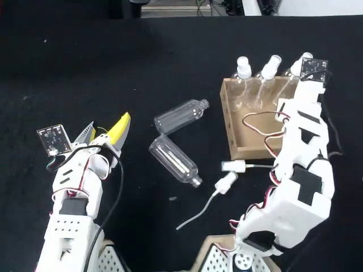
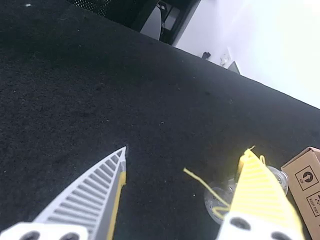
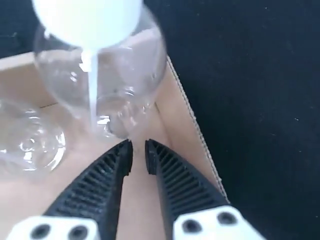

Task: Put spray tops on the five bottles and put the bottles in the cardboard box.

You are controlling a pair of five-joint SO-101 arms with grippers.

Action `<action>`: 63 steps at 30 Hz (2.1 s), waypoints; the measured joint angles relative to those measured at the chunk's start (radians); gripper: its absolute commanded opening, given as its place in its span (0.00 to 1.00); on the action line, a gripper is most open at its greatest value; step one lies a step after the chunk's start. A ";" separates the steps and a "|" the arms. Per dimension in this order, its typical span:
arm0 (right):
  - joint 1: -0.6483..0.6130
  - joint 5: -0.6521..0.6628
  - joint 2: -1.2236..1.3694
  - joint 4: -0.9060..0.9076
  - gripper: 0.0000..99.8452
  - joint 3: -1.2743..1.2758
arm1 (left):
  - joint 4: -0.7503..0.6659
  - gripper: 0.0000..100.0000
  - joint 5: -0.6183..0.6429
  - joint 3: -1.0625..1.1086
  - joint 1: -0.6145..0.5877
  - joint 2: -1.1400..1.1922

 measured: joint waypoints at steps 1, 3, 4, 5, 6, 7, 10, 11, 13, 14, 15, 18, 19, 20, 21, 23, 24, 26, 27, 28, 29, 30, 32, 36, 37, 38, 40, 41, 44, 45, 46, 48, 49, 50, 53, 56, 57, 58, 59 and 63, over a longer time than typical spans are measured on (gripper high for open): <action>0.000 0.000 0.000 0.000 0.01 0.000 | 0.000 0.33 0.000 0.000 0.000 0.000; 0.000 0.000 0.000 0.000 0.01 0.000 | 0.000 0.33 0.000 0.000 0.000 0.000; 0.000 0.000 0.000 0.000 0.01 0.000 | 0.000 0.33 0.000 0.000 0.000 0.000; 0.000 0.000 0.000 0.000 0.01 0.000 | 0.000 0.33 0.000 0.000 0.000 0.000; 0.000 0.000 0.000 0.000 0.01 0.005 | 0.000 0.33 0.000 0.000 0.000 0.000; 0.000 0.000 -0.006 0.000 0.01 0.014 | 0.000 0.33 0.000 0.000 0.000 0.000; 0.000 0.000 -0.069 0.002 0.01 0.057 | 0.000 0.33 0.000 0.000 0.000 0.000; 0.000 0.000 -0.098 0.006 0.01 0.074 | 0.000 0.33 0.000 0.000 0.000 0.000; 0.000 0.000 -0.163 0.029 0.01 0.112 | 0.000 0.33 0.000 0.000 0.000 0.000; 0.000 0.000 -0.198 0.041 0.01 0.132 | 0.000 0.33 0.000 0.000 0.000 0.000; 0.000 0.000 -0.233 0.057 0.01 0.152 | 0.000 0.33 0.000 0.000 0.000 0.000; 0.000 0.000 -0.333 0.118 0.01 0.190 | 0.000 0.33 0.000 0.000 0.000 0.000; 0.000 0.000 -0.365 0.147 0.01 0.195 | 0.000 0.33 -0.002 0.000 0.000 0.000; 0.000 0.000 -0.396 0.186 0.01 0.195 | 0.000 0.33 -0.012 0.000 0.000 0.000; 0.000 0.000 -0.427 0.229 0.02 0.195 | 0.000 0.33 -0.032 0.000 0.000 0.000; 0.000 0.000 -0.489 0.330 0.06 0.195 | 0.000 0.33 -0.086 0.000 0.000 0.000; 0.000 0.000 -0.522 0.382 0.08 0.195 | 0.000 0.33 -0.103 0.000 0.006 0.000; -0.011 0.000 -0.583 0.483 0.13 0.195 | 0.000 0.33 -0.124 0.000 0.025 0.000; -0.021 0.000 -0.612 0.535 0.14 0.195 | 0.000 0.33 -0.127 0.000 0.032 0.000; -0.038 0.002 -0.641 0.588 0.14 0.195 | 0.000 0.33 -0.129 0.000 0.035 0.000; -0.054 0.005 -0.667 0.637 0.13 0.195 | 0.000 0.33 -0.132 0.000 0.035 0.000; -0.069 0.017 -0.690 0.686 0.13 0.195 | 0.000 0.33 -0.133 0.000 0.035 0.000; -0.106 0.057 -0.740 0.779 0.13 0.195 | 0.000 0.33 -0.133 0.000 0.035 0.000; -0.193 0.130 -0.833 0.950 0.14 0.195 | 0.000 0.33 -0.133 0.000 0.035 0.000; -0.216 0.143 -0.853 0.988 0.14 0.195 | 0.000 0.33 -0.133 0.000 0.035 0.000; -0.245 0.150 -0.875 1.026 0.14 0.195 | 0.000 0.33 -0.133 0.000 0.034 0.000; -0.302 0.161 -0.916 1.086 0.14 0.195 | 0.000 0.33 -0.133 0.000 0.028 0.000; -0.328 0.163 -0.933 1.112 0.14 0.196 | 0.000 0.33 -0.129 0.000 0.017 0.000; -0.434 0.163 -0.967 1.172 0.14 0.201 | 0.000 0.33 -0.060 0.000 -0.023 0.000; -0.479 0.163 -0.973 1.177 0.14 0.212 | 0.000 0.33 -0.034 0.000 -0.038 0.000; -0.523 0.163 -0.976 1.175 0.14 0.230 | 0.000 0.33 -0.011 0.000 -0.057 0.000; -0.635 0.163 -0.977 1.146 0.14 0.281 | 0.000 0.33 0.031 0.000 -0.089 0.000; -0.694 0.163 -0.977 1.117 0.14 0.316 | 0.000 0.33 0.046 0.000 -0.101 0.000; -0.744 0.157 -0.977 1.082 0.14 0.351 | 0.000 0.33 0.061 0.000 -0.112 0.000; -0.882 0.106 -0.977 0.961 0.14 0.450 | 0.000 0.33 0.091 0.000 -0.146 0.000; -0.987 0.064 -0.977 0.878 0.20 0.483 | 0.000 0.33 0.100 0.000 -0.152 0.000; -1.016 0.058 -0.977 0.858 0.23 0.485 | 0.000 0.33 0.100 0.000 -0.152 0.000; -1.034 0.051 -0.977 0.844 0.25 0.485 | 0.000 0.33 0.100 0.000 -0.152 0.000; -1.046 0.046 -0.977 0.832 0.26 0.485 | 0.000 0.33 0.100 0.000 -0.152 0.000; -1.056 0.044 -0.977 0.783 0.27 0.503 | 0.000 0.33 0.100 0.000 -0.152 0.000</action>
